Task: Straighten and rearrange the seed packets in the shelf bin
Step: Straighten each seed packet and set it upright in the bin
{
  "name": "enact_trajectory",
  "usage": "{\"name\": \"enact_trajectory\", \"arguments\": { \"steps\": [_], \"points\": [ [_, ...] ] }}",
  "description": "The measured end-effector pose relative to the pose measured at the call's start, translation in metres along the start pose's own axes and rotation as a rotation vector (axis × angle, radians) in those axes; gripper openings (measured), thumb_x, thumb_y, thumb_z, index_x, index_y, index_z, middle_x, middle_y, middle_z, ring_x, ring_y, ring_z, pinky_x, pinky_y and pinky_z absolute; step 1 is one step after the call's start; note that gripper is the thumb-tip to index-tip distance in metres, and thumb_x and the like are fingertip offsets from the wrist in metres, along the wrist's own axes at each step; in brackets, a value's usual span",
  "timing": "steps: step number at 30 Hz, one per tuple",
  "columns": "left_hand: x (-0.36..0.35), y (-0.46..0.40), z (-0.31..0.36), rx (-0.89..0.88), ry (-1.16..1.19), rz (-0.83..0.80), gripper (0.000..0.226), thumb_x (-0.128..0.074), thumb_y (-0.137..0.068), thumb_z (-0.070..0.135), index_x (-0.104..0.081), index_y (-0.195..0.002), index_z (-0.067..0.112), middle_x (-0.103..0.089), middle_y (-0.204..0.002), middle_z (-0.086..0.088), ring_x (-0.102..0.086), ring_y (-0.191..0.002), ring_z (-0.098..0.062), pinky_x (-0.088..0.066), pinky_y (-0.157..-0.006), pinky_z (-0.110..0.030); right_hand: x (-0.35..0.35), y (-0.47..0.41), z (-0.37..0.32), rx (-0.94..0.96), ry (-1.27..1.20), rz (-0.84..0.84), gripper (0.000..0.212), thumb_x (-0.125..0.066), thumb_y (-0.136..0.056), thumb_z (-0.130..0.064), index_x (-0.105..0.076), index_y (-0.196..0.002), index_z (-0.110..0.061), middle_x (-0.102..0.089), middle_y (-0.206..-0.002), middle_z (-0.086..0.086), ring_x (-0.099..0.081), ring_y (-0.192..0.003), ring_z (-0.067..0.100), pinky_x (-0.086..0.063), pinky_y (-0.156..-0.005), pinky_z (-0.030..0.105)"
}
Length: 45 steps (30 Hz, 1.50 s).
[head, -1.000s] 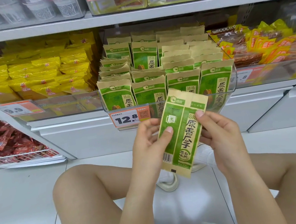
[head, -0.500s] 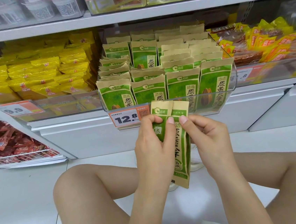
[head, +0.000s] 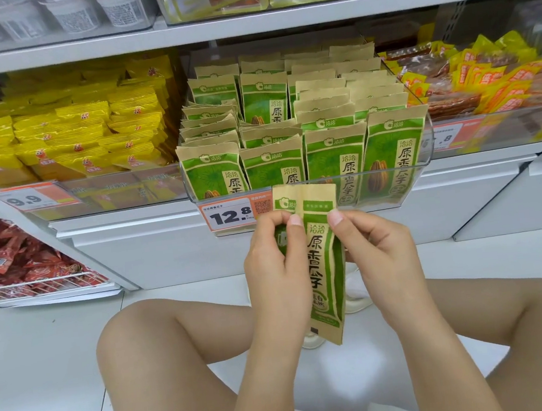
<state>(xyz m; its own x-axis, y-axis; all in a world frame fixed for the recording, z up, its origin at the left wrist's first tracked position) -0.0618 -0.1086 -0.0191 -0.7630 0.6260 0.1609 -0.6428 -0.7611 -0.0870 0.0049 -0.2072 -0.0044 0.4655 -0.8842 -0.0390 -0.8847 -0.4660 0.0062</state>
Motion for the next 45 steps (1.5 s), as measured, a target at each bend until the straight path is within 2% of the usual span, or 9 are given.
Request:
{"name": "enact_trajectory", "arguments": {
  "steps": [6,10,13,23,27,31,35,40,45],
  "points": [
    [0.003,-0.004,-0.002,0.266,0.383,-0.073,0.013,-0.056,-0.098,0.021,-0.062,-0.088,0.018,-0.065,-0.075,0.006,-0.058,-0.071,-0.008,-0.047,-0.068,-0.027,0.001,0.000,-0.002,-0.092,-0.125,-0.048,0.024,-0.065,-0.070,-0.026,-0.071,-0.085,-0.009,-0.073,-0.074,0.000,-0.067,-0.070,0.009,-0.056,-0.064,0.023],
    [0.002,-0.002,0.000,0.295,0.446,-0.213,0.024,-0.067,-0.080,0.044,-0.061,-0.089,0.023,-0.064,-0.084,0.002,-0.059,-0.080,-0.011,-0.048,-0.073,-0.027,-0.001,0.001,-0.005,-0.095,-0.179,-0.056,0.017,-0.068,-0.067,-0.023,-0.070,-0.078,-0.010,-0.071,-0.069,-0.002,-0.066,-0.065,0.008,-0.053,-0.059,0.021],
    [0.001,0.000,0.002,0.257,0.451,-0.298,0.033,-0.071,-0.072,0.044,-0.057,-0.092,0.022,-0.065,-0.083,0.009,-0.059,-0.078,-0.007,-0.047,-0.071,-0.023,-0.001,0.002,-0.006,-0.095,-0.193,-0.071,0.017,-0.068,-0.066,-0.024,-0.069,-0.077,-0.011,-0.069,-0.068,-0.003,-0.066,-0.064,0.008,-0.053,-0.059,0.020],
    [0.001,-0.001,-0.001,0.295,0.511,-0.230,0.042,-0.070,-0.068,0.050,-0.063,-0.093,0.017,-0.064,-0.084,-0.006,-0.060,-0.084,-0.022,-0.049,-0.087,-0.049,-0.005,0.005,-0.014,-0.073,-0.198,-0.025,0.014,-0.065,-0.073,-0.022,-0.067,-0.075,-0.008,-0.066,-0.059,-0.004,-0.062,-0.055,0.006,-0.051,-0.054,0.018],
    [-0.002,0.001,-0.001,0.283,0.431,-0.322,0.042,-0.065,-0.078,0.041,-0.058,-0.112,0.019,-0.070,-0.098,0.004,-0.065,-0.091,-0.010,-0.050,-0.081,-0.029,-0.004,0.005,-0.013,-0.016,-0.178,0.072,0.013,-0.063,-0.085,-0.004,-0.065,-0.072,-0.007,-0.063,-0.055,-0.007,-0.058,-0.051,0.003,-0.048,-0.052,0.016],
    [-0.006,0.007,-0.009,0.248,0.362,-0.536,0.087,-0.074,-0.069,0.043,-0.032,-0.145,0.041,-0.063,-0.129,0.020,-0.057,-0.121,-0.001,-0.048,-0.092,-0.017,0.006,0.003,-0.014,0.072,-0.108,0.215,0.017,-0.065,-0.086,-0.004,-0.064,-0.071,-0.012,-0.057,-0.054,-0.011,-0.050,-0.053,0.001,-0.043,-0.053,0.014],
    [-0.009,0.009,-0.014,0.218,0.291,-0.641,0.073,-0.075,-0.067,0.041,-0.048,-0.135,0.035,-0.066,-0.123,0.016,-0.059,-0.119,-0.005,-0.046,-0.096,-0.021,0.013,0.002,-0.014,0.114,-0.126,0.266,0.012,-0.071,-0.083,-0.013,-0.066,-0.073,-0.016,-0.062,-0.062,-0.008,-0.056,-0.061,0.008,-0.049,-0.058,0.020],
    [-0.003,0.004,-0.015,0.256,0.357,-0.488,0.069,-0.078,-0.063,0.041,-0.057,-0.128,0.027,-0.071,-0.117,0.005,-0.065,-0.112,-0.015,-0.048,-0.095,-0.032,0.011,0.000,-0.014,0.036,-0.152,0.122,0.006,-0.067,-0.086,-0.013,-0.067,-0.081,-0.010,-0.068,-0.066,-0.007,-0.064,-0.064,0.006,-0.053,-0.062,0.020],
    [0.010,-0.007,-0.006,0.250,0.494,-0.270,0.058,-0.073,-0.075,0.033,-0.058,-0.127,0.009,-0.071,-0.099,0.007,-0.067,-0.098,-0.012,-0.054,-0.090,-0.030,0.003,0.003,-0.007,-0.105,-0.003,-0.175,0.025,-0.077,-0.063,-0.031,-0.065,-0.077,-0.015,-0.069,-0.074,-0.010,-0.067,-0.067,0.007,-0.050,-0.065,0.014]
  ]
}}
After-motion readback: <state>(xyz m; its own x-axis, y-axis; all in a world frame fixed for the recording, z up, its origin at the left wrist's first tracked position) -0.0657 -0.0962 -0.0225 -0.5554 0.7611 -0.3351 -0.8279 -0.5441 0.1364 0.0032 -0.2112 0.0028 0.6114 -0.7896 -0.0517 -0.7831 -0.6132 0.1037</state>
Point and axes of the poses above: each hand's wrist, its own y-axis away from the middle knuckle, its own x-axis out of the back of the hand, z = x × y, the point moved 3 cm from there along -y, towards the middle knuckle
